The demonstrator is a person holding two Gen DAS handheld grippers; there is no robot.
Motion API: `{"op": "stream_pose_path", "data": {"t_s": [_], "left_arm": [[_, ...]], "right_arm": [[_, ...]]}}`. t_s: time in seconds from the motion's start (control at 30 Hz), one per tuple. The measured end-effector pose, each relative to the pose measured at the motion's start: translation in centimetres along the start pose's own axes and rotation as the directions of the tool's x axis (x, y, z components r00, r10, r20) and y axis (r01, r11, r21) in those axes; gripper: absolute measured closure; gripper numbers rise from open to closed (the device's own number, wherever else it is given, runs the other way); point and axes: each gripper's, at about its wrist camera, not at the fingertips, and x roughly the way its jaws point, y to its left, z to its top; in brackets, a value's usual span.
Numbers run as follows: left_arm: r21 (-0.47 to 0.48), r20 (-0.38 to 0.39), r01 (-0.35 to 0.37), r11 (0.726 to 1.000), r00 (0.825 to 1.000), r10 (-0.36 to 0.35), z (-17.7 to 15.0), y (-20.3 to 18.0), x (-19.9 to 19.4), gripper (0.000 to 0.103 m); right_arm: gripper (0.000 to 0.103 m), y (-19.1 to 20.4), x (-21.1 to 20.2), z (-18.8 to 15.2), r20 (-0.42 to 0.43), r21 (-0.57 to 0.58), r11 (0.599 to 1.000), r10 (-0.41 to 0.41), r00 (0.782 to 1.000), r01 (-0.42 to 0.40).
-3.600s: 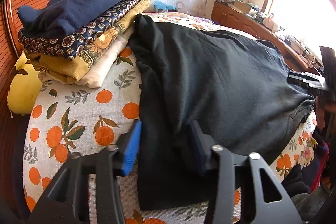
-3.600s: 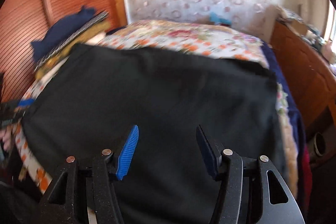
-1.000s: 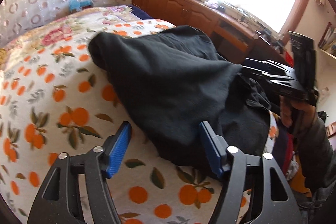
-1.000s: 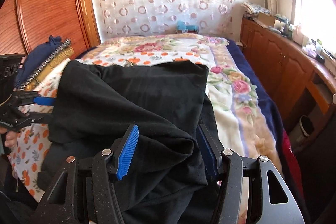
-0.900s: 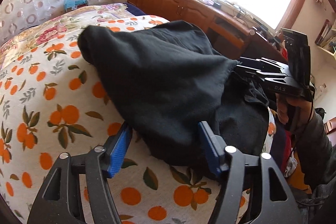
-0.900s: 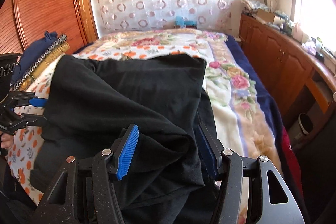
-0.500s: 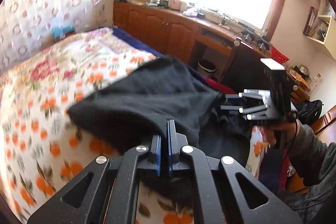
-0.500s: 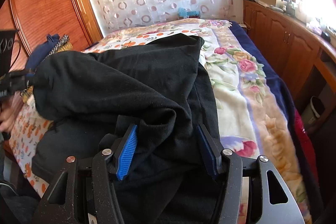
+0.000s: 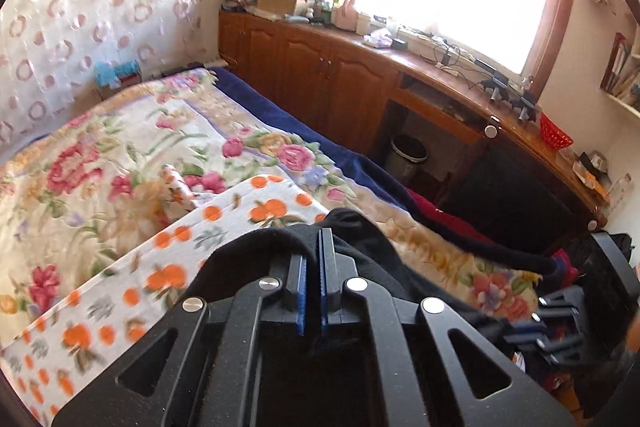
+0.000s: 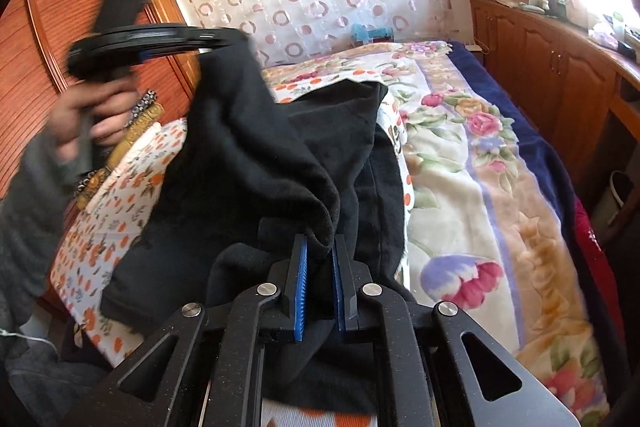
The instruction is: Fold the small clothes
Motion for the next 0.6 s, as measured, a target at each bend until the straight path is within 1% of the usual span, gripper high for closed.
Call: {"op": "stream_pose_path", "data": {"t_s": [0.1,0.13,0.17,0.23,0.27,0.33,0.43,0.47,0.53,0.6], "left_arm": [[-0.003,-0.031,0.021,1.000,0.999,-0.021,1.0,0.1,2.2,0.097],[-0.004,-0.043,0.029,1.000,0.999,-0.029,1.3,0.0,2.9,0.091],[-0.005,-0.054,0.035,0.999,0.998,-0.035,1.5,0.0,3.4,0.073],[0.000,-0.032,0.020,1.000,0.999,-0.020,1.6,0.1,3.4,0.053],[0.000,-0.027,0.020,1.000,0.999,-0.020,1.5,0.2,3.2,0.044],[-0.001,-0.023,0.028,1.000,0.999,-0.028,1.0,0.6,2.5,0.033],[0.023,-0.021,-0.005,1.000,1.000,0.006,0.1,1.0,1.3,0.029],[0.027,-0.017,-0.013,1.000,1.000,0.013,-0.4,1.3,0.9,0.029],[0.030,-0.017,-0.036,0.999,0.999,0.037,-1.7,2.0,0.1,0.029],[0.027,-0.022,-0.055,0.998,0.998,0.056,-3.3,2.9,-0.7,0.029]], "right_arm": [[0.092,-0.2,-1.5,-0.5,0.008,0.020,1.000,-0.010,1.000,0.009],[0.092,-0.4,-1.8,-0.8,0.005,0.027,0.999,-0.020,1.000,0.020],[0.092,-0.5,-1.9,-1.0,-0.001,0.034,0.999,-0.026,1.000,0.026],[0.092,-0.8,-1.4,-1.1,-0.027,0.051,0.998,-0.041,0.999,0.043],[0.092,-0.8,-1.2,-1.3,-0.038,0.053,0.997,-0.047,0.998,0.049],[0.092,-0.4,-0.7,-1.3,-0.062,0.042,0.996,-0.070,0.996,0.072],[0.092,-0.2,-0.2,-0.8,-0.083,0.030,0.995,-0.093,0.992,0.096],[0.086,-0.3,-0.2,-0.5,-0.085,0.028,0.995,-0.097,0.992,0.099],[0.084,-0.1,-0.5,0.3,-0.074,0.016,0.989,-0.144,0.987,0.145],[0.082,-0.2,-0.8,1.5,-0.049,0.016,0.986,-0.166,0.985,0.167]]}}
